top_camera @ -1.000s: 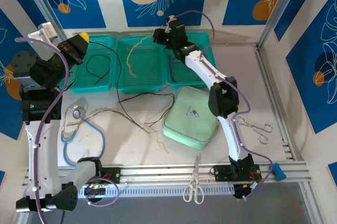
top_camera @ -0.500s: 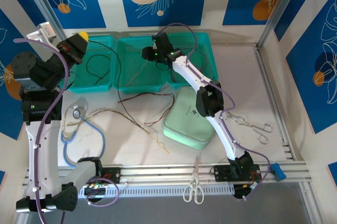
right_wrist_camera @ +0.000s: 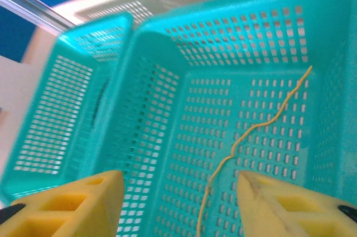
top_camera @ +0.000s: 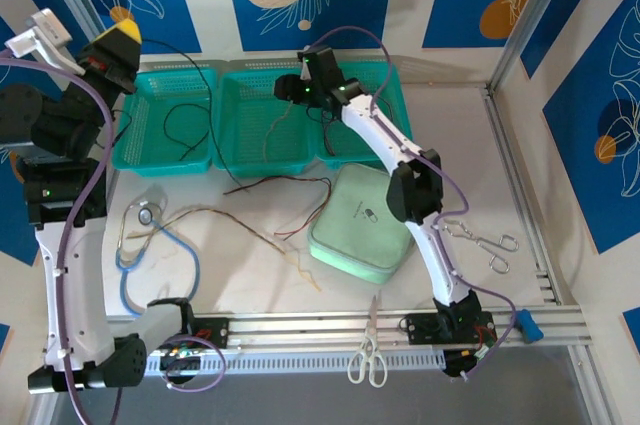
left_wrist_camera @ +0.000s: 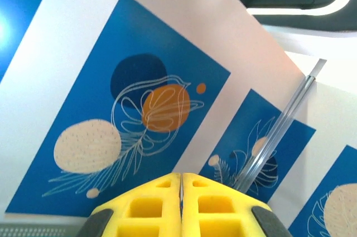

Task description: Untangle the cables

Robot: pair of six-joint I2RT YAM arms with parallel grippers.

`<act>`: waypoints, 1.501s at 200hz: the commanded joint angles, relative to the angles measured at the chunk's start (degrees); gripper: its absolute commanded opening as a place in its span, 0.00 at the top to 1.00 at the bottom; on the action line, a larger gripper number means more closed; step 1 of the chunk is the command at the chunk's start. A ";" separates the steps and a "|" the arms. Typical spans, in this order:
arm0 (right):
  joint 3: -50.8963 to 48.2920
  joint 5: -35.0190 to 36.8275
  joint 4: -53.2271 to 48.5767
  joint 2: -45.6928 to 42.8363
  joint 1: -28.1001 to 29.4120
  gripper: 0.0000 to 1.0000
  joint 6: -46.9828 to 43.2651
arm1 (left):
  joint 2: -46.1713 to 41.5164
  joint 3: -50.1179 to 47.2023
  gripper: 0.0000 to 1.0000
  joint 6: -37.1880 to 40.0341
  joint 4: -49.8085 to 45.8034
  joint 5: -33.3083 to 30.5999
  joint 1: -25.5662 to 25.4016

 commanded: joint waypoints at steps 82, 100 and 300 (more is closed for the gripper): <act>-24.24 -5.92 9.48 -24.63 -1.84 0.44 -1.59 | 9.42 11.41 1.00 19.92 12.52 -20.97 0.60; -25.61 -6.37 9.41 -26.12 -2.26 0.44 -1.78 | 11.67 13.17 1.00 23.16 14.75 -22.30 0.59; -30.70 -12.36 7.99 -29.32 -3.78 0.44 -2.04 | 13.75 -15.14 1.00 39.52 27.43 -32.67 -2.66</act>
